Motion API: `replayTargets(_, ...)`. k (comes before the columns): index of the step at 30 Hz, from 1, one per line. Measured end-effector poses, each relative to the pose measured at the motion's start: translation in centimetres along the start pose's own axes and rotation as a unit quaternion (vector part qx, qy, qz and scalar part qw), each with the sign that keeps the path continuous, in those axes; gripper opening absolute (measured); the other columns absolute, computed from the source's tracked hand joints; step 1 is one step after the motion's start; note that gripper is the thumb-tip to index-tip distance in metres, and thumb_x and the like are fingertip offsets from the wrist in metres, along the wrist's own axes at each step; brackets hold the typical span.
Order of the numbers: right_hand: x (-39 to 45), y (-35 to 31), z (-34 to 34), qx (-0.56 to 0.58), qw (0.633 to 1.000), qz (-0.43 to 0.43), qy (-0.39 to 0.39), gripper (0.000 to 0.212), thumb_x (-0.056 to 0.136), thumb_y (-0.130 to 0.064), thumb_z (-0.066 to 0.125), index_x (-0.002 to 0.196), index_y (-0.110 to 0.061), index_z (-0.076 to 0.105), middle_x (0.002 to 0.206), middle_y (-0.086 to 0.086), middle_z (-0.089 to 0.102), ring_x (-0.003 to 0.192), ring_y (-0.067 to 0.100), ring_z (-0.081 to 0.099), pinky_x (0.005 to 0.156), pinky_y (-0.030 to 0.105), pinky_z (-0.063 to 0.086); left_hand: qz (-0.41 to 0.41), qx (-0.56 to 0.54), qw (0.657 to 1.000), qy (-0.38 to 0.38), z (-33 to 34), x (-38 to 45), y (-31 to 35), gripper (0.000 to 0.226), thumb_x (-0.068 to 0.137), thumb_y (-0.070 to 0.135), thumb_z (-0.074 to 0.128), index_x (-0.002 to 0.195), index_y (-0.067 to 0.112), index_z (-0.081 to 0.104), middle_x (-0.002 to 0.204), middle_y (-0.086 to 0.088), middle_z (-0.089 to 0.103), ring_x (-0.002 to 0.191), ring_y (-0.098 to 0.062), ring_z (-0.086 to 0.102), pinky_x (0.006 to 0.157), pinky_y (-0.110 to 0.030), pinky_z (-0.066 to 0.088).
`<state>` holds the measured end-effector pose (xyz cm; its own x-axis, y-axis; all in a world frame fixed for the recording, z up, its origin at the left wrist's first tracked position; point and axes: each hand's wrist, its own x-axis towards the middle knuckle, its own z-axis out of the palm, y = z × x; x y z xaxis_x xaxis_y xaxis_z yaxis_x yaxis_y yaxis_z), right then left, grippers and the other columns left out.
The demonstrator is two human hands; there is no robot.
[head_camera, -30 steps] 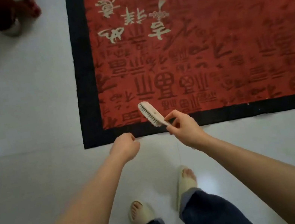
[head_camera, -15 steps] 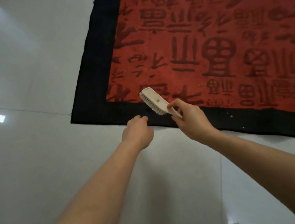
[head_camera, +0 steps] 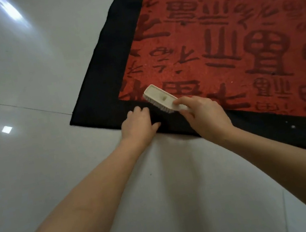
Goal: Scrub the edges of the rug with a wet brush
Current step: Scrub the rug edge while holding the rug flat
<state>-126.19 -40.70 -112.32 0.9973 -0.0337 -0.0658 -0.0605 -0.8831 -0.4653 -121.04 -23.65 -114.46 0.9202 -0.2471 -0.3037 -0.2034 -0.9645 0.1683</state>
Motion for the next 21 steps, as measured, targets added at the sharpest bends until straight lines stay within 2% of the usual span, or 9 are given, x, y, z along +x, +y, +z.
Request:
replayTargets(3,-2.8,1.2,0.1,-0.026,0.996,0.087,0.024,0.036,0.098,-0.02,0.046,0.13,-0.034,0.054,0.102,0.007,0.06,0.087,0.035,0.059,0.073,0.044,0.049,-0.019,-0.038,0.998,0.038,1.4,0.5,1.0,0.086,0.081,0.064,0.064,0.143,0.01,0.034,0.143,-0.013,0.035,0.135,-0.03,0.03,0.107,-0.041,0.035)
replayTargets(5,-4.0,1.7,1.3,-0.029,0.993,0.111,0.012,0.042,0.098,-0.018,0.044,0.135,-0.037,0.05,0.096,0.007,0.055,0.083,0.035,0.057,0.067,0.04,0.045,0.002,-0.05,0.999,0.003,2.1,1.0,2.7,0.103,0.081,0.066,0.063,0.152,0.008,0.017,0.157,-0.014,0.019,0.147,-0.031,0.013,0.118,-0.045,0.02)
replayTargets(8,-6.3,3.1,2.0,-0.058,0.989,0.137,0.001,0.047,0.098,-0.017,0.045,0.139,-0.04,0.046,0.091,0.006,0.052,0.079,0.033,0.055,0.063,0.036,0.039,0.002,-0.076,0.995,-0.059,2.7,1.3,4.4,0.111,0.083,0.064,0.062,0.155,0.006,0.001,0.163,-0.012,0.001,0.15,-0.032,-0.001,0.12,-0.05,0.011)
replayTargets(11,-9.6,6.7,-0.5,-0.063,0.958,0.272,0.064,0.046,0.094,-0.008,0.047,0.135,-0.027,0.054,0.107,0.016,0.062,0.094,0.041,0.058,0.076,0.042,0.045,-0.027,-0.065,0.995,-0.068,3.1,1.0,4.2,0.116,0.083,0.062,0.064,0.154,0.001,-0.004,0.163,-0.015,-0.007,0.15,-0.034,-0.005,0.122,-0.047,0.008)
replayTargets(13,-11.5,8.0,-1.8,-0.063,0.931,0.346,0.095,0.041,0.092,-0.002,0.047,0.128,-0.016,0.058,0.11,0.022,0.064,0.098,0.042,0.058,0.079,0.043,0.047,-0.045,-0.071,0.994,-0.071,3.2,0.5,3.9,0.12,0.081,0.063,0.065,0.153,-0.002,-0.006,0.162,-0.019,-0.011,0.15,-0.035,-0.008,0.122,-0.044,0.007)
replayTargets(15,-10.9,5.9,-0.6,-0.052,0.936,0.337,0.09,0.04,0.092,-0.002,0.044,0.128,-0.015,0.057,0.109,0.023,0.064,0.099,0.041,0.058,0.078,0.041,0.045,-0.058,-0.078,0.992,-0.076,3.3,0.1,3.6,0.124,0.079,0.065,0.066,0.153,-0.003,-0.007,0.161,-0.021,-0.013,0.15,-0.034,-0.009,0.122,-0.043,0.005)
replayTargets(18,-6.1,-0.8,3.9,0.024,0.972,0.233,0.027,0.037,0.096,-0.013,0.04,0.129,-0.023,0.054,0.107,0.016,0.059,0.097,0.037,0.058,0.076,0.037,0.042,-0.067,-0.077,0.991,-0.086,3.2,0.1,3.0,0.123,0.079,0.065,0.065,0.153,-0.001,-0.008,0.161,-0.02,-0.015,0.15,-0.034,-0.011,0.12,-0.045,0.002)
replayTargets(21,-2.9,-4.7,6.1,0.044,0.988,0.148,0.0,0.037,0.093,-0.016,0.044,0.126,-0.027,0.057,0.105,0.013,0.06,0.097,0.038,0.058,0.072,0.037,0.04,-0.093,-0.09,0.989,-0.077,3.2,0.5,1.4,0.117,0.084,0.058,0.064,0.152,-0.002,-0.009,0.16,-0.021,-0.017,0.149,-0.034,-0.013,0.121,-0.044,0.0)
